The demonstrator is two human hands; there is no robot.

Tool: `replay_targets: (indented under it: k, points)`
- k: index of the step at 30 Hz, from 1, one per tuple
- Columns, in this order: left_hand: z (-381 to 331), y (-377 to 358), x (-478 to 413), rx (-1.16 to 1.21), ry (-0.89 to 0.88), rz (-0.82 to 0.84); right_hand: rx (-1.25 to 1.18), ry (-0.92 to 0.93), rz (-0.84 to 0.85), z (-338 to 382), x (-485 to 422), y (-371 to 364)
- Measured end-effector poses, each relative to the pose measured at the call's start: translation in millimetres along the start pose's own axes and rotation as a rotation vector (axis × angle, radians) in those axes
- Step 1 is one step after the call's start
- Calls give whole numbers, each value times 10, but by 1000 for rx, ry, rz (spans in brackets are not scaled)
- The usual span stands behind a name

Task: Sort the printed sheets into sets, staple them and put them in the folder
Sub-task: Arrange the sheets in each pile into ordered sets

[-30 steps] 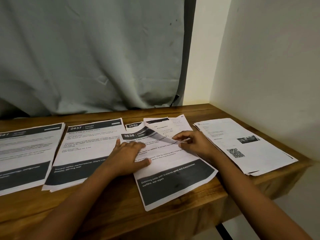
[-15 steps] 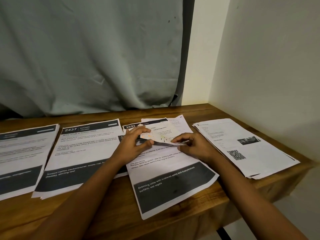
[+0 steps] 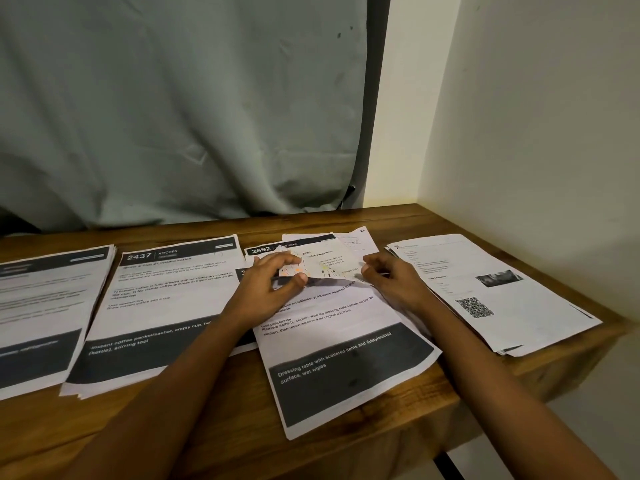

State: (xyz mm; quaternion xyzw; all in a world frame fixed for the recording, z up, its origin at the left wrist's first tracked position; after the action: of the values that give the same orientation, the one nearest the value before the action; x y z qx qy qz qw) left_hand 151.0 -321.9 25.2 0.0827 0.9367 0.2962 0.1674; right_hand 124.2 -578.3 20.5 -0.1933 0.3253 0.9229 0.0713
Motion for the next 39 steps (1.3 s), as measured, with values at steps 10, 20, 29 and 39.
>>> replay_targets:
  k: [10, 20, 29, 39]
  points:
    - [-6, -6, -3, -17, 20, 1, -74, -1, -2, 6, -42, 9]
    - [28, -18, -2, -33, 87, -3, -19, 167, 146, 157, 73, -28]
    - [-2, 41, 3, -3, 0, -96, -40, 216, 197, 138, 76, -48]
    - [34, -2, -18, -65, 53, -83, 180, 108, 203, 143, 90, -32]
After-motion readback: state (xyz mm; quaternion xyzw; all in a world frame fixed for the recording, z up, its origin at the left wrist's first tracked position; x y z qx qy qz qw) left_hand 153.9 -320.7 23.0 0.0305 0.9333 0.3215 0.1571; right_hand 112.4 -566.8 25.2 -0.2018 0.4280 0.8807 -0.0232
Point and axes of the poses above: each hand's wrist, its own x-axis away from the middle knuckle, its own y-axis out of the back of the hand, z = x × y, the point moved 4 cm from there along -x, towards the middle knuckle, and after that the axes turned 13 degrees about y, right-handed, at the moved point
